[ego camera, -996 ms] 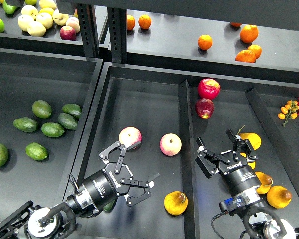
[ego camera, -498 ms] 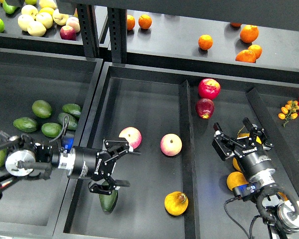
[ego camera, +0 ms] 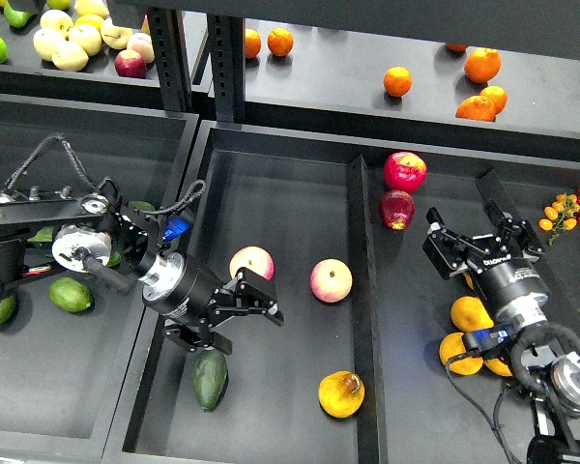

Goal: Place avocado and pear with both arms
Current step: 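Swing the left gripper over the dark green avocado in the central bin, then lower the left gripper onto the avocado and close it, then carry the avocado with the left gripper into the avocado bin and release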

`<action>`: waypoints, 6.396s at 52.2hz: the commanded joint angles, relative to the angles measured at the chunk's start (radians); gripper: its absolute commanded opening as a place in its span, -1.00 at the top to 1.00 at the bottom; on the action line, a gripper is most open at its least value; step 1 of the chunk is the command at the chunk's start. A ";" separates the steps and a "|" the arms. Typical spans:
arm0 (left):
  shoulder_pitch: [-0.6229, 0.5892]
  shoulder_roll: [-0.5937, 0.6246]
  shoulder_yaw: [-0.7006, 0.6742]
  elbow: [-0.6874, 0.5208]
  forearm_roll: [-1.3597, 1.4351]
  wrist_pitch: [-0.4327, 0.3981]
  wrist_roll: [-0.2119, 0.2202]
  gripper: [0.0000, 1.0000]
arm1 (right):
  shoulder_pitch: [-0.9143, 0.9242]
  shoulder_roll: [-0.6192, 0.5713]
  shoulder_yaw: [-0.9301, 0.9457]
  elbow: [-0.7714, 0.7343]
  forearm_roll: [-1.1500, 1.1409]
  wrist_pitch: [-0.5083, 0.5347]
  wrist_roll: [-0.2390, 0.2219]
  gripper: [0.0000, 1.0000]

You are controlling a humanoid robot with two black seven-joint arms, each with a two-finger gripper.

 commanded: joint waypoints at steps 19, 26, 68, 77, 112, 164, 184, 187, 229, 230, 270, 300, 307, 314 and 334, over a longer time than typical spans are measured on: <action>-0.154 -0.147 0.317 0.144 -0.003 0.000 0.000 -0.98 | 0.082 0.000 -0.009 -0.049 -0.004 -0.031 0.000 -0.99; -0.177 -0.210 0.368 0.190 -0.005 0.000 0.000 -0.98 | 0.082 0.000 -0.009 -0.046 -0.004 -0.031 0.000 -0.99; -0.134 -0.430 0.509 0.467 -0.006 0.000 0.000 -0.98 | 0.073 0.000 -0.004 -0.041 -0.002 -0.020 0.000 -0.99; -0.101 -0.474 0.509 0.506 -0.006 0.000 0.000 -0.98 | 0.073 0.000 -0.006 -0.039 -0.002 -0.020 0.000 -0.99; -0.076 -0.503 0.542 0.576 0.005 0.000 0.000 -0.98 | 0.067 0.000 -0.017 -0.038 -0.001 -0.014 0.000 -0.99; -0.019 -0.520 0.544 0.635 -0.002 0.000 0.000 -0.94 | 0.059 0.000 -0.017 -0.039 0.001 -0.014 -0.002 -0.99; -0.015 -0.542 0.535 0.635 -0.011 0.000 0.000 -0.67 | 0.056 0.000 -0.017 -0.039 0.002 -0.009 -0.002 -0.99; -0.015 -0.542 0.535 0.635 -0.012 0.000 0.000 -0.63 | 0.053 0.000 -0.017 -0.039 0.002 -0.006 -0.002 -0.99; -0.024 -0.538 0.495 0.632 -0.101 0.000 0.000 0.42 | 0.024 0.000 -0.040 -0.038 0.002 0.014 -0.002 -0.99; -0.025 -0.538 0.492 0.632 -0.101 0.000 0.000 0.43 | 0.024 0.000 -0.040 -0.038 0.002 0.014 -0.002 -0.99; -0.183 -0.218 0.398 0.589 -0.086 0.000 0.000 0.42 | -0.001 0.000 -0.049 0.002 0.005 0.046 -0.002 -0.99; -0.022 -0.051 0.305 0.595 0.046 0.000 0.000 0.39 | -0.017 0.000 -0.075 0.002 0.005 0.078 -0.002 -0.99; 0.008 -0.028 0.285 0.598 0.084 0.000 0.000 0.39 | -0.022 0.000 -0.077 0.002 0.005 0.078 -0.002 -0.99; 0.025 -0.022 0.277 0.601 0.086 0.000 0.000 0.39 | -0.022 0.000 -0.077 0.002 0.005 0.078 -0.002 -0.99; 0.091 -0.023 0.240 0.627 0.123 0.000 0.000 0.30 | -0.036 0.000 -0.080 0.002 0.005 0.094 -0.004 -0.99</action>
